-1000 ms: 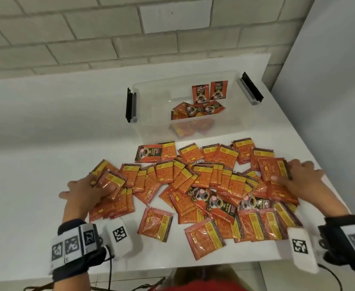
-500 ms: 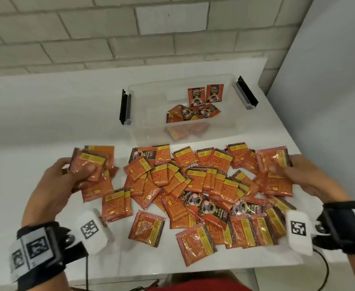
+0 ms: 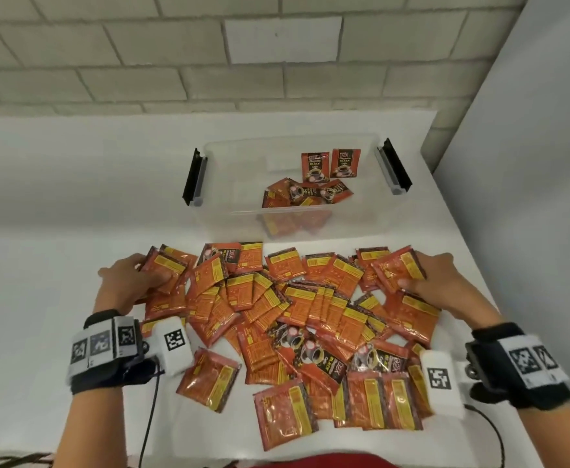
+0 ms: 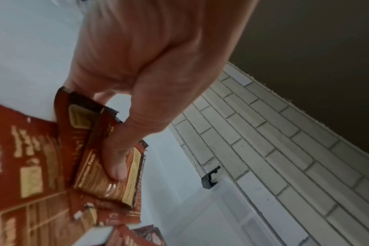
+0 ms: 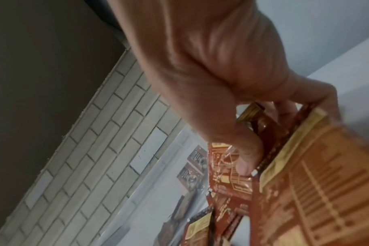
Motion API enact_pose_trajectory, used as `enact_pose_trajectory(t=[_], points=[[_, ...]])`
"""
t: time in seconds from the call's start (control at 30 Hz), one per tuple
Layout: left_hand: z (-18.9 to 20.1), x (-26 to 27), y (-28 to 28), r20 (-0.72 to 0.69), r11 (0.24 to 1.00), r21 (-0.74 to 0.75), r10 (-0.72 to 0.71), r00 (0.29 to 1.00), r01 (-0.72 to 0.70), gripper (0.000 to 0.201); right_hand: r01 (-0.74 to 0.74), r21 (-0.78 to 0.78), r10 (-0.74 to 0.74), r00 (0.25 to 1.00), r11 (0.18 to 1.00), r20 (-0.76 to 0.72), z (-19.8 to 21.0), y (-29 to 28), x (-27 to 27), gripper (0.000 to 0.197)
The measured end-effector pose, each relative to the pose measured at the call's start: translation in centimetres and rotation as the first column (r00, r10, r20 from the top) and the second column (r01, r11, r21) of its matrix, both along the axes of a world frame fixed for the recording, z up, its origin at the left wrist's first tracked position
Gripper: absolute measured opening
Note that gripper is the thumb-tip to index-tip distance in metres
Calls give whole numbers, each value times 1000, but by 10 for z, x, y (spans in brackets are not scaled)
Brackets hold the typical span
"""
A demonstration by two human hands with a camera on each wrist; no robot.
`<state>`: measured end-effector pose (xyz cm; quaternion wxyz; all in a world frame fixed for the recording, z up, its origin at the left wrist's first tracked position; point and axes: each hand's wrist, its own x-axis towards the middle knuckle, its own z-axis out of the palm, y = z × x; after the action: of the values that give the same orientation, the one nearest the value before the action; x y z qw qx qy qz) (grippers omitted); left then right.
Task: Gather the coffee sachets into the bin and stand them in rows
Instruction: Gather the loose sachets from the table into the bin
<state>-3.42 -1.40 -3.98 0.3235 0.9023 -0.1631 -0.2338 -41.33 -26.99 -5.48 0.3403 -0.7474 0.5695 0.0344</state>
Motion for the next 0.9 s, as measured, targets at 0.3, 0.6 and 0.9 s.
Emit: enact_pose_trajectory(t=[0.3,0.6,0.9], points=[[13,-1,9,-184,986,-142,55,981,-82,38,0,103,-33,946,995,322,18,5,-4,27],[99,-10,3,-338,834,-549,-160,927,-57,56,30,184,-142,759,982,636,100,-21,10,23],[120,-36,-159,-371,804,-592,-335,866,57,33,-54,238,-127,721,970,682,129,-48,125,27]])
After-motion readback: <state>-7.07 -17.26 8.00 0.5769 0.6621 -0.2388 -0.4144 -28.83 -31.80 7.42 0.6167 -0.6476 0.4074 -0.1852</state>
